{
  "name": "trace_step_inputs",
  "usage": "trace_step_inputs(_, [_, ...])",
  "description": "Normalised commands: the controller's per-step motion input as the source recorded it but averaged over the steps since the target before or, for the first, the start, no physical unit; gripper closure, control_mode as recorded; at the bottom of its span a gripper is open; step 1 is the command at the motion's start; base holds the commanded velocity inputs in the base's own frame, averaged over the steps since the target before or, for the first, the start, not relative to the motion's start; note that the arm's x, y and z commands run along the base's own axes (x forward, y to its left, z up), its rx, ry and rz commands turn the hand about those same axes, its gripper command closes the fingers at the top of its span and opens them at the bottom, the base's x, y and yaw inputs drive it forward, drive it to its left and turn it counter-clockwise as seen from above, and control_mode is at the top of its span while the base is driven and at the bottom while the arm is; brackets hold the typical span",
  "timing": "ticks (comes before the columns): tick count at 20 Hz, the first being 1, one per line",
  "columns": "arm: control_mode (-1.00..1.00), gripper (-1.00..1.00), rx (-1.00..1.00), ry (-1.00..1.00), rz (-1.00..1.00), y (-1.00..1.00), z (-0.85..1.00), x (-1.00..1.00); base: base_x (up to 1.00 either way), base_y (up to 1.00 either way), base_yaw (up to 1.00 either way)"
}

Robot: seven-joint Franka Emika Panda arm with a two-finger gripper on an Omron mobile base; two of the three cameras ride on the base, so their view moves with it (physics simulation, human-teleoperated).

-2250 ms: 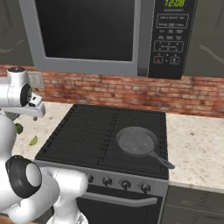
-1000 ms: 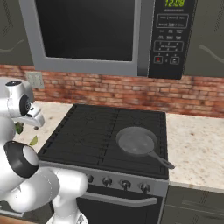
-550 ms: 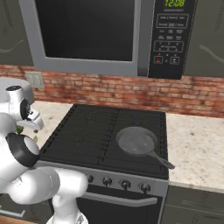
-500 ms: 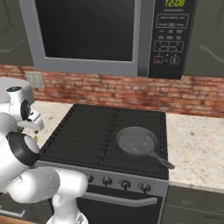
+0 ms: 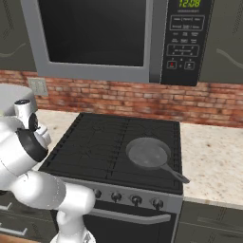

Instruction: Put the lemon wedge and broccoli in the pan. Then turn on the front right burner and set the heat to medium.

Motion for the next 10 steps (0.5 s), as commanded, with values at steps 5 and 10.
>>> trace_step_inputs(5, [-1.00,-1.00,0.00,0.02,0.00,0.14,-0.09,0.21,0.00,0.00,0.00])
trace_step_inputs(10, [-1.00,-1.00,0.00,0.04,0.00,0.10,-0.14,0.14,0.00,0.00,0.00])
